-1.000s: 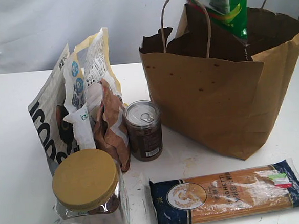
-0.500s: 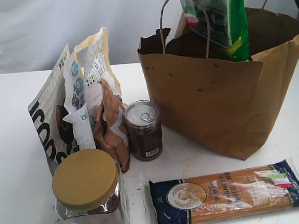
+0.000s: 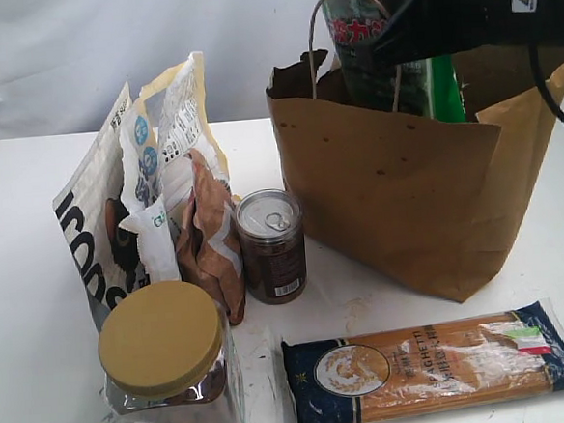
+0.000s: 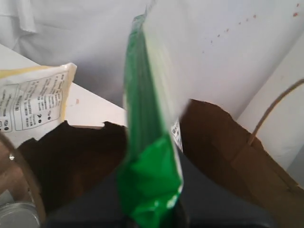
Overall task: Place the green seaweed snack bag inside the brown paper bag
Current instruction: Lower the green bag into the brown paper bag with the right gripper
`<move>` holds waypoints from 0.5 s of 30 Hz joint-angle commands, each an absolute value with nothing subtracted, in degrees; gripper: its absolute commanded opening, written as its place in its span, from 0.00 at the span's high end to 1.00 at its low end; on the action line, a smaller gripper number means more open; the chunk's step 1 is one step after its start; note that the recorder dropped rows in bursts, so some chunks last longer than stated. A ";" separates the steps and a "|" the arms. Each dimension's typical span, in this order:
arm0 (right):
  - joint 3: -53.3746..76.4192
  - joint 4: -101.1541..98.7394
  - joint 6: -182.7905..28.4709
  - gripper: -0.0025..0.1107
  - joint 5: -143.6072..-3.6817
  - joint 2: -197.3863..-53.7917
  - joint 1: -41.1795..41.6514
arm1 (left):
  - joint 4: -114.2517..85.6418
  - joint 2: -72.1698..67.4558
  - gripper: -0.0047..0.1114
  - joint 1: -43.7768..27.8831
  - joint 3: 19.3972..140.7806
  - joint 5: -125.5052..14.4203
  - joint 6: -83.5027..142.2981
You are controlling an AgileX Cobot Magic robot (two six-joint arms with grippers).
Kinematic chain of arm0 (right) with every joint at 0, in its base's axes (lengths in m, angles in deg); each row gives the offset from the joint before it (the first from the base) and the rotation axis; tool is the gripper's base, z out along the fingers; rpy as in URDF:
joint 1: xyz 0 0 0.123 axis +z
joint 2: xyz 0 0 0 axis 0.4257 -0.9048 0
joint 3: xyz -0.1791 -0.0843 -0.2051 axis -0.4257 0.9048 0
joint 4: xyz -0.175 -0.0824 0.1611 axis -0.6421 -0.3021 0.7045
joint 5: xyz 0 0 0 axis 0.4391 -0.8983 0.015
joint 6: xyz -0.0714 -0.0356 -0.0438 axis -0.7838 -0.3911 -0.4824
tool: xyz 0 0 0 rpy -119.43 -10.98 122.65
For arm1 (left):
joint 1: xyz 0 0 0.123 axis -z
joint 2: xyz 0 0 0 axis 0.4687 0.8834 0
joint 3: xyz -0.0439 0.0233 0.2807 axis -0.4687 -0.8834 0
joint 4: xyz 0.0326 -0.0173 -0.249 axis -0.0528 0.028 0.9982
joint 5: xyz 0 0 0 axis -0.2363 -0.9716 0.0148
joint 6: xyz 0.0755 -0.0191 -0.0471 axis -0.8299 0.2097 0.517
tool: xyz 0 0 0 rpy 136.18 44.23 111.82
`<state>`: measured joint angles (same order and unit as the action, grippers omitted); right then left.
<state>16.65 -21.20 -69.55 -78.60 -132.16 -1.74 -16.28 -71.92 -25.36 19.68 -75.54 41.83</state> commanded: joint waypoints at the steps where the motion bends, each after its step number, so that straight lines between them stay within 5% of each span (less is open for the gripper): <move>1: 17.57 -21.13 -68.52 0.98 -75.92 -131.96 -4.34 | -16.41 -72.17 0.96 -25.05 19.40 -75.01 41.91; 15: 17.57 -20.62 -66.54 0.94 -75.73 -131.96 -5.50 | -16.41 -72.17 0.96 -25.05 19.40 -75.01 41.91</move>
<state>17.40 -21.20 -67.02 -76.95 -132.21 -5.19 -16.28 -71.92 -25.36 19.68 -75.54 41.83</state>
